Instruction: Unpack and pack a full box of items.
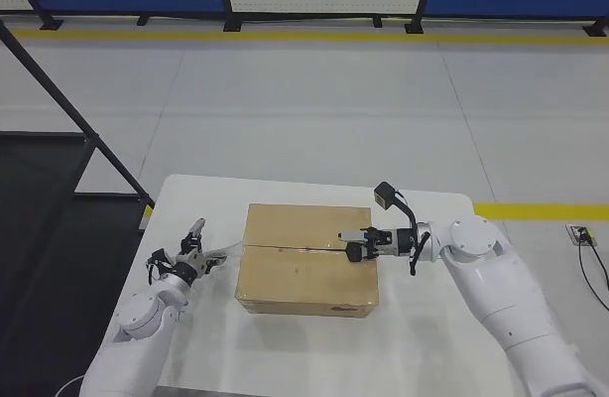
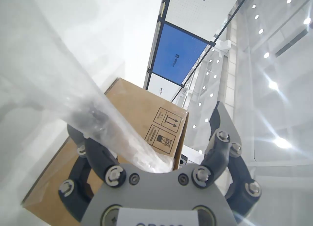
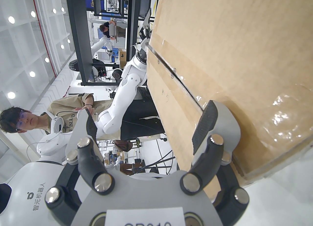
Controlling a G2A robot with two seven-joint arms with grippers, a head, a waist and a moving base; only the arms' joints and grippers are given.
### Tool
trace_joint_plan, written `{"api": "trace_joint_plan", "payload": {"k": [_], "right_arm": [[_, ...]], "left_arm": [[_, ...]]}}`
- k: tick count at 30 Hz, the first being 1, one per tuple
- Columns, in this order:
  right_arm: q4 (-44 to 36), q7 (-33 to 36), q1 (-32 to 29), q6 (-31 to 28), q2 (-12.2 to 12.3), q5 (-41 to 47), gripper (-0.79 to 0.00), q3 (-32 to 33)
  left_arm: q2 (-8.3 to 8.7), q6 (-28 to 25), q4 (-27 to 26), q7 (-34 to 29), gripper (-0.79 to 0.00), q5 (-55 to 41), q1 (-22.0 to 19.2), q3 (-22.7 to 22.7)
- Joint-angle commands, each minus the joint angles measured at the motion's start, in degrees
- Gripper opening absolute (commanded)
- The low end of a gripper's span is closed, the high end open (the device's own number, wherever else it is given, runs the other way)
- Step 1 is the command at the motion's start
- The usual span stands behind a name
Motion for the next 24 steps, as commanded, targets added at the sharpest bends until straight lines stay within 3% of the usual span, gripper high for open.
{"api": "trace_joint_plan", "payload": {"k": [1,8,24], "right_arm": [[0.0,0.0,0.0,0.0,0.0,0.0,0.0,0.0],[0.0,0.0,0.0,0.0,0.0,0.0,0.0,0.0],[0.0,0.0,0.0,0.0,0.0,0.0,0.0,0.0]], "left_arm": [[-0.02,-2.49,-0.05,0.71,0.0,0.23,-0.02,-0.67],[0.27,-8.19,-5.9,1.24,0.0,-0.12,2.32,-4.11],[1.27,-9.69,-24.0,4.34,0.0,11.3,9.74,-8.74]]}}
